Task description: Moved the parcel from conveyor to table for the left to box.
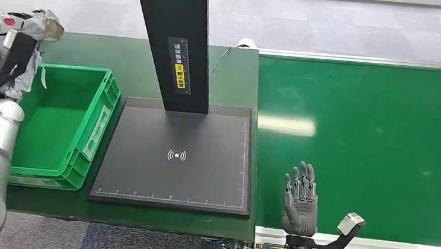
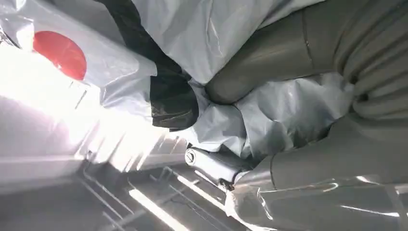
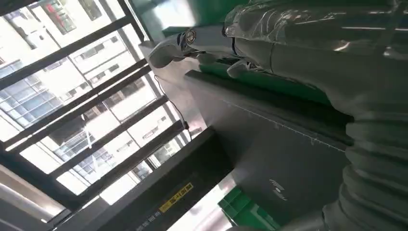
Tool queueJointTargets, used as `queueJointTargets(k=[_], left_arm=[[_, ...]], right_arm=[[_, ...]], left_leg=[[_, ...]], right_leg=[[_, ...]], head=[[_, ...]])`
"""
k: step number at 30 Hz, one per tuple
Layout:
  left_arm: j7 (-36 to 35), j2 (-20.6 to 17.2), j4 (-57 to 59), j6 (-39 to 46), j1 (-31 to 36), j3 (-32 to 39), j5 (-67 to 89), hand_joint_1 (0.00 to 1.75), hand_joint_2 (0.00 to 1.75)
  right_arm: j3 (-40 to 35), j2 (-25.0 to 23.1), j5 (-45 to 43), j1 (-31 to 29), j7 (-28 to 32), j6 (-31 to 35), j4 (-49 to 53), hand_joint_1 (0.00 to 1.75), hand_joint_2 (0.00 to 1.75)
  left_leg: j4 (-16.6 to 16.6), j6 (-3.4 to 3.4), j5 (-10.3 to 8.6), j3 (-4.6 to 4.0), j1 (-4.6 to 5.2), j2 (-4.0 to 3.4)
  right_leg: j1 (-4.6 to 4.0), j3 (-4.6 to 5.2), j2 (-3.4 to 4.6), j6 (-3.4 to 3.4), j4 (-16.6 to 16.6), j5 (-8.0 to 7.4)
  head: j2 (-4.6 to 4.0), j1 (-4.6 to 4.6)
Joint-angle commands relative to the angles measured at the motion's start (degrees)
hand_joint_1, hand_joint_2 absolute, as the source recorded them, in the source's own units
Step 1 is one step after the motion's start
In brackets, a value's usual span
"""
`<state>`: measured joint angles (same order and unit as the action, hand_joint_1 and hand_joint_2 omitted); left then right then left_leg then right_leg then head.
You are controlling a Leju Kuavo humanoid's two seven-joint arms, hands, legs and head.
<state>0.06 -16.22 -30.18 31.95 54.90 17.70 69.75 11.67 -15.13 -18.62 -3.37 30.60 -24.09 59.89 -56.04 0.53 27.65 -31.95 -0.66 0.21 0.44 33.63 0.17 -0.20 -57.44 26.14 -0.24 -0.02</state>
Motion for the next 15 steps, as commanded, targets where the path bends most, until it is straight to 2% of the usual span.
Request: queueJointTargets(k=[1, 5, 15], left_arm=[[1.1, 5.1, 8.2, -0.6, -3.8, 1.3, -0.3, 1.75, 1.75], [1.3, 6.7, 7.8, -1.6, -7.1, 1.3, 0.9, 1.75, 1.75], [1.5, 6.4, 7.9, -2.0, -6.8, 1.5, 0.9, 1.75, 1.75]], right_arm=[[1.4, -0.3, 0.0, 0.0, -0.7, 0.6, 1.4, 0.0, 1.75], [1.2, -0.5, -0.1, -0.8, -1.2, 0.7, 0.6, 0.0, 1.75], [1.2, -0.5, -0.1, -1.1, -1.2, 0.7, 0.2, 0.0, 1.75]], left_leg=[[0.1, -0.03, -0.05, 0.14, 0.08, 0.1], [0.1, -0.04, -0.03, 0.13, 0.05, 0.07], [0.0, -0.02, -0.01, 0.01, 0.0, 0.04]], right_leg=[[0.07, -0.15, -0.13, -0.02, 0.1, 0.02], [0.04, -0.15, -0.09, -0.02, 0.1, 0.01], [-0.01, -0.05, -0.06, 0.0, 0.0, -0.01]], head=[[0.0, 0.02], [0.0, 0.0], [0.0, 0.02]])
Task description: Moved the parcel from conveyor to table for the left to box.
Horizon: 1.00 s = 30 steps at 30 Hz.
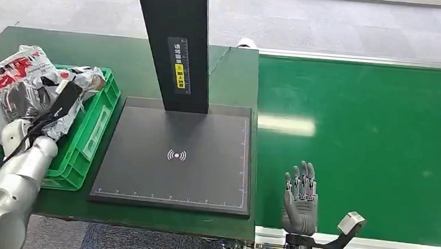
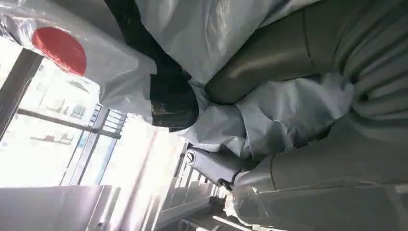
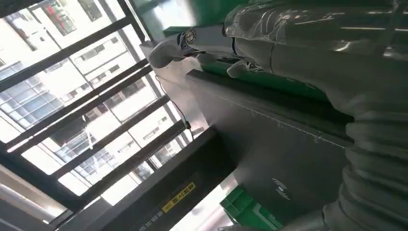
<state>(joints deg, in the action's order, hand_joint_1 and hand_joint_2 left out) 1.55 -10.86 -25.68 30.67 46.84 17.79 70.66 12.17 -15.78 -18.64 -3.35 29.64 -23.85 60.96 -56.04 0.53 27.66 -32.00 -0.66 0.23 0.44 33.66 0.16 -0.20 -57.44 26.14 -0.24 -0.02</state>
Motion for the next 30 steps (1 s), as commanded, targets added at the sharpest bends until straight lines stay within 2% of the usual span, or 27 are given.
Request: queueJointTargets(k=[1, 7, 13, 16, 17, 18, 19, 20, 21, 25, 27, 30], left_arm=[[0.0, 1.1, 3.4, -0.7, 1.2, 1.4, 0.0, 1.75, 1.75], [-0.1, 1.0, 3.4, -0.9, 1.2, 1.3, 0.2, 1.75, 1.75], [-0.6, 1.4, 4.1, -1.3, -3.8, 1.8, 0.0, 1.75, 1.75], [-1.7, 2.2, 5.4, -2.1, -3.7, 1.3, 1.0, 1.75, 1.75], [-2.1, 2.6, 5.8, -1.7, -3.1, 1.6, 1.1, 1.34, 1.75], [-1.8, 2.7, 6.1, -0.8, -2.5, 2.6, 0.7, 0.0, 1.75], [-0.3, 2.8, 5.7, 0.6, -1.7, 4.2, -0.7, 0.0, 1.75], [8.6, 4.5, -0.2, 8.6, -0.4, 12.1, -9.5, 0.0, 1.75], [20.2, 2.9, -0.7, 8.8, 0.8, 13.4, -19.0, 0.0, 1.75], [17.2, 2.5, -20.3, 2.2, -5.3, 10.7, -26.2, 0.0, 1.75], [17.3, 2.8, -22.1, 2.2, -6.0, 10.3, -27.4, 0.0, 1.75], [18.8, 2.1, -20.2, 3.9, -4.6, 9.4, -29.7, 0.0, 1.75]], right_arm=[[0.6, 0.2, -0.1, -1.1, -0.3, 0.4, -0.9, 0.0, 1.75], [0.7, 0.2, -0.1, -1.1, -0.3, 0.4, -0.9, 0.0, 1.75], [-0.2, 0.1, 0.1, -2.0, -0.4, 0.3, -2.3, 0.0, 1.75], [-0.3, 0.2, 0.2, -2.6, -0.5, 0.6, -2.9, 0.0, 1.75], [-0.4, 0.2, 0.1, -2.5, -0.5, 0.7, -2.9, 0.0, 1.75], [-0.6, 0.2, 0.0, -2.3, -0.6, 0.8, -2.6, 0.0, 1.75], [-0.7, 0.2, -0.1, -2.1, -0.6, 1.0, -2.3, 0.0, 1.75], [-0.7, 0.3, -0.2, -1.5, -0.6, 1.4, -1.9, 0.0, 1.75], [-1.0, 0.4, -0.3, -1.3, -0.5, 1.3, -1.9, 0.0, 1.75], [-0.9, 0.7, -0.3, -1.9, 0.4, 1.1, -3.6, 0.0, 1.75], [-0.7, 0.7, -0.3, -2.0, 0.4, 1.2, -3.9, 0.0, 1.75], [-0.8, 0.9, -0.1, -2.2, 0.4, 1.3, -4.2, 0.0, 1.75]], left_leg=[[0.1, -0.03, -0.02, 0.09, 0.0, 0.01], [0.0, -0.02, 0.0, 0.06, 0.0, 0.01], [0.2, -0.03, -0.01, 0.24, 0.04, -0.13], [0.1, -0.02, -0.01, 0.17, 0.02, -0.07], [0.1, -0.02, -0.02, 0.15, 0.05, 0.02], [0.1, -0.02, -0.05, 0.18, 0.07, 0.05], [0.1, -0.01, -0.04, 0.12, 0.02, 0.06], [0.1, -0.01, -0.05, 0.16, 0.02, 0.08], [0.1, -0.02, -0.09, 0.18, 0.0, 0.11], [-0.1, 0.03, -0.14, -0.04, -0.1, 0.24], [0.1, 0.03, -0.13, 0.11, -0.1, -0.1], [0.0, 0.07, -0.11, 0.14, -0.1, -0.07]], right_leg=[[-0.01, -0.11, -0.04, 0.0, 0.1, -0.02], [-0.01, -0.07, -0.03, 0.0, 0.0, 0.01], [0.02, -0.21, 0.1, 0.01, 0.1, -0.03], [0.01, -0.16, 0.03, 0.0, 0.1, -0.01], [0.04, -0.14, -0.04, 0.0, 0.1, 0.01], [0.06, -0.17, -0.07, 0.0, 0.1, 0.0], [0.02, -0.15, -0.08, 0.0, 0.1, -0.01], [0.02, -0.19, -0.1, 0.01, 0.1, -0.02], [0.0, -0.23, -0.15, 0.01, 0.1, -0.06], [-0.11, -0.12, -0.25, 0.03, 0.0, -0.08], [-0.1, -0.13, 0.07, 0.08, 0.1, -0.19], [-0.1, -0.15, -0.02, 0.13, 0.0, -0.11]], head=[[0.0, 0.0], [0.0, 0.0], [0.0, 0.02], [0.0, 0.02], [0.0, -0.02], [0.0, 0.0], [0.0, 0.0], [0.0, 0.0], [0.0, -0.02], [0.0, -0.02], [0.0, 0.0], [0.0, -0.02]])
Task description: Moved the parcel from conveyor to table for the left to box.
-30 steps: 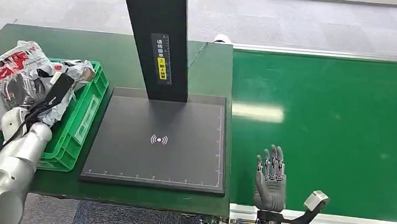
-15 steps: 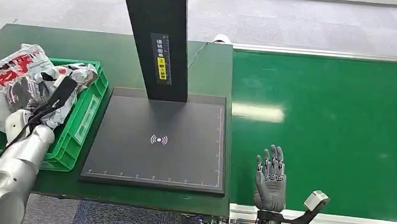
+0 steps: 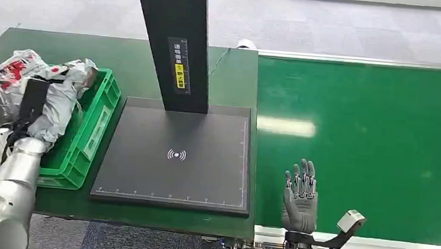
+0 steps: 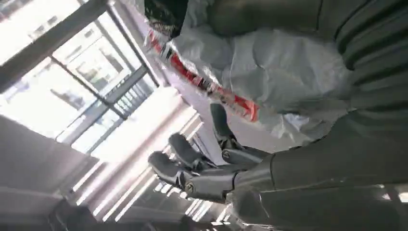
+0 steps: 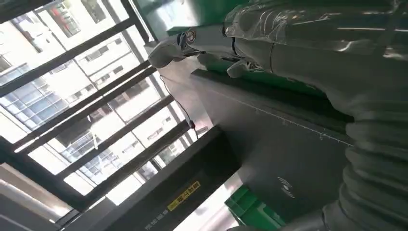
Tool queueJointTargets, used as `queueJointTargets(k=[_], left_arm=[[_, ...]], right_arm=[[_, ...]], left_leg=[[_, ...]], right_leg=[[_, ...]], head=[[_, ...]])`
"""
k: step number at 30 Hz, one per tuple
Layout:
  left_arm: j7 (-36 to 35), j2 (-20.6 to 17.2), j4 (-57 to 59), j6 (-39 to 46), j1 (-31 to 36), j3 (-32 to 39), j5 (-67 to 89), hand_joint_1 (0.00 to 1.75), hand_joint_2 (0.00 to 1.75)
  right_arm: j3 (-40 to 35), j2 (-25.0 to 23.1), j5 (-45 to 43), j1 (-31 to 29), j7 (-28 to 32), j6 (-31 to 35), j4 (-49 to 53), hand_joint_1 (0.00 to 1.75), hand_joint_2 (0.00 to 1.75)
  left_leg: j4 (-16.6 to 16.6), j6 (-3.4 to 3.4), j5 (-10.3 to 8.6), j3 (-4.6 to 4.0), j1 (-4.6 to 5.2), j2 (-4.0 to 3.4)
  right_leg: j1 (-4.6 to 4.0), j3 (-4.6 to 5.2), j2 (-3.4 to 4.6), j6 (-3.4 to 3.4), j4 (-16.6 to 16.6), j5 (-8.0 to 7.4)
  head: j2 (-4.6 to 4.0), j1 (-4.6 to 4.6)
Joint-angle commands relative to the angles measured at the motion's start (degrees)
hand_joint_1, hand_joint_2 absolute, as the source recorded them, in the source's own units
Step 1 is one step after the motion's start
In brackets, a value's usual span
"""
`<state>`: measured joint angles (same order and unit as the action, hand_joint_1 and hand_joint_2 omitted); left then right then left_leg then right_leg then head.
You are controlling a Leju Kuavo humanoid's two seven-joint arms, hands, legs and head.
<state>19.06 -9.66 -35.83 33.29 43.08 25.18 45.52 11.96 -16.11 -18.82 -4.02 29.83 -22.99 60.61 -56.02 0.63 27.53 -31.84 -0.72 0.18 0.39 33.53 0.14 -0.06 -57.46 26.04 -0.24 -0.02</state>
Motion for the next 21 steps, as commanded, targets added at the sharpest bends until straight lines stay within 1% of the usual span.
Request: queueJointTargets(k=[1, 4, 7, 9, 11, 12, 17, 18, 19, 20, 21], left_arm=[[4.1, 1.3, -11.3, 2.7, -1.6, 2.4, -7.3, 0.0, 1.75], [8.6, 3.2, -17.0, 3.6, -5.5, 1.0, -12.0, 0.0, 1.75], [11.7, 8.0, -27.4, 3.7, -9.7, -2.7, -17.5, 0.0, 1.75], [12.3, 9.6, -33.5, 4.6, -12.4, -5.8, -18.7, 0.0, 1.75], [9.3, 9.3, -36.2, 5.2, -14.7, -9.1, -16.5, 0.0, 1.75], [8.7, 8.9, -35.8, 5.2, -15.0, -9.8, -16.0, 0.0, 1.75], [8.5, 8.7, -35.2, 4.9, -15.4, -10.1, -16.1, 0.0, 1.75], [8.6, 8.8, -35.1, 4.7, -15.4, -10.0, -16.7, 0.0, 1.75], [12.2, 10.8, -42.3, -4.3, -20.3, -14.3, -24.6, 0.0, 1.75], [12.2, 10.8, -42.3, -4.3, -20.3, -14.3, -24.6, 0.0, 1.75], [12.2, 12.3, -42.6, -4.5, -20.6, -16.3, -24.5, 0.0, 1.75]], right_arm=[[-0.6, 1.2, 0.2, -1.5, 0.2, 0.5, -3.8, 0.0, 1.75], [-0.5, 1.0, 0.1, -1.6, 0.3, 1.1, -3.7, 0.0, 1.75], [-0.3, 0.8, -0.3, -0.5, 0.2, 1.9, -2.2, 0.0, 1.75], [-0.3, 0.7, -0.5, 0.0, 0.2, 2.0, -1.8, 0.0, 1.75], [-0.4, 0.6, -0.5, 0.3, 0.2, 1.9, -1.7, 0.0, 1.75], [-0.4, 0.6, -0.5, 0.4, 0.2, 1.8, -1.7, 0.0, 1.75], [-0.4, 0.5, -0.5, 0.4, 0.2, 1.9, -1.6, 0.0, 1.75], [-0.4, 0.5, -0.5, 0.4, 0.2, 2.0, -1.7, 0.0, 1.75], [0.2, 0.7, -1.0, 0.6, 0.8, 2.3, -2.1, 0.0, 1.75], [0.2, 0.7, -1.0, 0.6, 0.8, 2.3, -2.1, 0.0, 1.75], [0.3, 0.6, -1.0, 0.8, 0.8, 2.3, -1.9, 0.0, 1.75]], left_leg=[[0.0, -0.04, 0.01, 0.0, -0.05, 0.04], [0.1, -0.04, 0.0, -0.02, 0.0, 0.02], [0.1, -0.05, 0.01, 0.01, 0.01, 0.08], [0.0, -0.04, 0.02, -0.12, 0.01, 0.18], [0.0, -0.08, 0.03, -0.09, 0.0, 0.28], [0.0, -0.04, 0.04, -0.17, 0.0, 0.18], [0.0, -0.07, 0.04, -0.1, 0.0, 0.21], [0.0, -0.04, 0.05, -0.11, 0.01, 0.13], [0.0, -0.02, 0.06, -0.14, 0.01, 0.1], [0.1, -0.03, 0.07, -0.08, 0.02, 0.06], [0.0, -0.04, 0.07, -0.11, 0.0, 0.11]], right_leg=[[-0.06, -0.05, -0.07, -0.02, 0.1, 0.0], [-0.01, -0.03, -0.02, -0.03, 0.1, 0.0], [0.0, -0.08, -0.04, -0.05, 0.2, 0.0], [0.0, 0.04, -0.17, -0.05, 0.1, 0.04], [-0.02, -0.03, -0.29, -0.07, 0.2, 0.07], [-0.01, 0.08, -0.16, -0.05, 0.1, 0.05], [-0.01, -0.01, -0.19, -0.06, 0.2, 0.06], [0.01, 0.04, -0.08, -0.04, 0.1, 0.04], [0.01, 0.11, -0.04, -0.02, 0.1, 0.02], [0.01, 0.05, -0.02, -0.03, 0.1, 0.02], [0.0, 0.07, -0.09, -0.04, 0.1, 0.05]], head=[[0.0, -0.02], [0.0, -0.02], [0.0, -0.02], [0.0, -0.02], [0.0, -0.02], [0.0, -0.02], [0.0, -0.04], [0.0, -0.02], [0.0, -0.02], [0.0, 0.0], [0.0, 0.0]])
